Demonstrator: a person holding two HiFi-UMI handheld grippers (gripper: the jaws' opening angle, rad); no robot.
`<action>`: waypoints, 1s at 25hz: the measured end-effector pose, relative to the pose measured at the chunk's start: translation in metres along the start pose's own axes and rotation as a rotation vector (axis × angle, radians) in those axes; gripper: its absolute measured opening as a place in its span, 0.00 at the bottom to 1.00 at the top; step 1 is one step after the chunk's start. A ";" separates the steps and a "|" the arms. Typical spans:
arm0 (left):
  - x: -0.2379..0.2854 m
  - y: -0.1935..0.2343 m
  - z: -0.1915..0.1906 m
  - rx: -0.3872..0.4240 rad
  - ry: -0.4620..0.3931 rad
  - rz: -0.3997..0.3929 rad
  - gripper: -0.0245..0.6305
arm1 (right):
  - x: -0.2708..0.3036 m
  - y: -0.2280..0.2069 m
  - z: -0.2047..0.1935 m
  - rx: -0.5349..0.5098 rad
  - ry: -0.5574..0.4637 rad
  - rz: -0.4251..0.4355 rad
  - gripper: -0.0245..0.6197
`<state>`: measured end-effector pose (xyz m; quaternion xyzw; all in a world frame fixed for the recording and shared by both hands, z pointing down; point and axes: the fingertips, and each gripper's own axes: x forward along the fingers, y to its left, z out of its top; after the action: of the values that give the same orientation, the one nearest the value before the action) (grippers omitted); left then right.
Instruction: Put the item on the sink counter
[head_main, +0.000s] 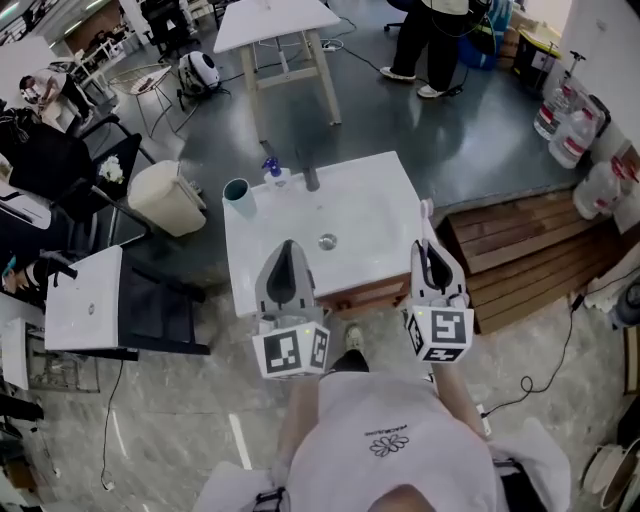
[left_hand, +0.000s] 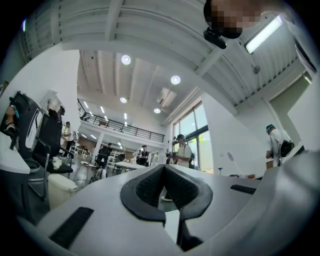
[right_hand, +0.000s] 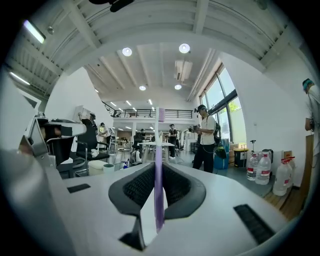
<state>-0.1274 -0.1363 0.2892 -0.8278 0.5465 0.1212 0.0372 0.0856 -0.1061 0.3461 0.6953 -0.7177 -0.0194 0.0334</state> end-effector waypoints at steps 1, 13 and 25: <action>0.014 0.008 -0.001 -0.004 -0.003 -0.007 0.06 | 0.016 0.002 0.002 -0.005 0.003 0.001 0.10; 0.107 0.065 -0.039 -0.014 0.040 -0.037 0.06 | 0.133 0.019 -0.009 -0.061 0.090 -0.007 0.10; 0.124 0.062 -0.052 0.016 0.058 0.024 0.06 | 0.165 0.022 -0.019 -0.038 0.094 0.097 0.10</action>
<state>-0.1292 -0.2824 0.3141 -0.8239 0.5584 0.0933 0.0265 0.0602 -0.2698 0.3699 0.6592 -0.7476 0.0013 0.0809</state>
